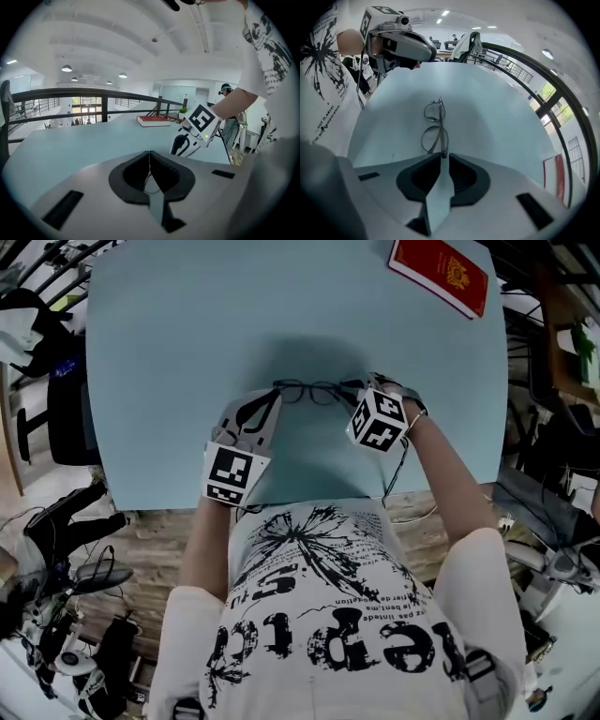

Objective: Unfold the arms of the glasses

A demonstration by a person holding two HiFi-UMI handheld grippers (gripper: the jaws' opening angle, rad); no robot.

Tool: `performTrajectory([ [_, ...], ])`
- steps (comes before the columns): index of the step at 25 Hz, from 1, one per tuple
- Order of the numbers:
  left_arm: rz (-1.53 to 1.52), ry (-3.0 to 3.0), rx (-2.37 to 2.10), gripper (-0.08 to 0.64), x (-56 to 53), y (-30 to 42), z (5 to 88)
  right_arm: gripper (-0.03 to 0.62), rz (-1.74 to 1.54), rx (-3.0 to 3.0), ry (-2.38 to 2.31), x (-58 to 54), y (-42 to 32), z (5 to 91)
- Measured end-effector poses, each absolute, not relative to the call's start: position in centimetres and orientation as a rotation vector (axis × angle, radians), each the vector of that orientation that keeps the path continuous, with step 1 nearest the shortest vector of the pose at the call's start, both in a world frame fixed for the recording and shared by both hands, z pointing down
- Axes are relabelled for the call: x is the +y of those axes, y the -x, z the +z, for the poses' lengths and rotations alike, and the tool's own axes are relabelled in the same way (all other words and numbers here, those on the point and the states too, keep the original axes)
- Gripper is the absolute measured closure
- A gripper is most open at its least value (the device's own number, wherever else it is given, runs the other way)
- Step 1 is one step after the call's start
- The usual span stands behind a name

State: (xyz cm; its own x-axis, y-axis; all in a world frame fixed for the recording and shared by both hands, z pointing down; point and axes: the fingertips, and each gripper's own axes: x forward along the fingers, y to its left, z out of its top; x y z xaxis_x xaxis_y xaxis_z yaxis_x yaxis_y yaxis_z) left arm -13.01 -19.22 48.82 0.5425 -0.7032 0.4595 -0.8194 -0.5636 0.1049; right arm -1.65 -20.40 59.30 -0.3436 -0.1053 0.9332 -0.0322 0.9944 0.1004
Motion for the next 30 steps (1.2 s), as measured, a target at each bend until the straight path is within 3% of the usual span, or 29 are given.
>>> performTrajectory([
  [6, 0.645, -2.46, -1.197, 0.54, -19.4, 12.0, 50.7, 0.555, -0.114, -1.908, -0.016, -20.2, 1.7, 60.1],
  [15, 1.309, -2.61, -0.869, 0.527, -20.0, 7.5, 54.8, 0.557, -0.132, -1.947, -0.003, -20.1, 1.2, 59.6],
  [18, 1.373, -2.61, -0.771, 0.448, -20.2, 6.2, 55.9, 0.557, -0.135, -1.957, -0.009, -19.9, 1.1, 59.5],
  [26, 1.533, -2.626, -0.414, 0.448, -20.0, 3.2, 58.0, 0.557, -0.159, -1.95, 0.016, -20.0, 0.1, 59.6],
  [30, 1.551, -2.645, -0.315, 0.489, -20.1, 2.1, 58.4, 0.557, -0.152, -1.947, 0.026, -19.8, -0.3, 59.7],
])
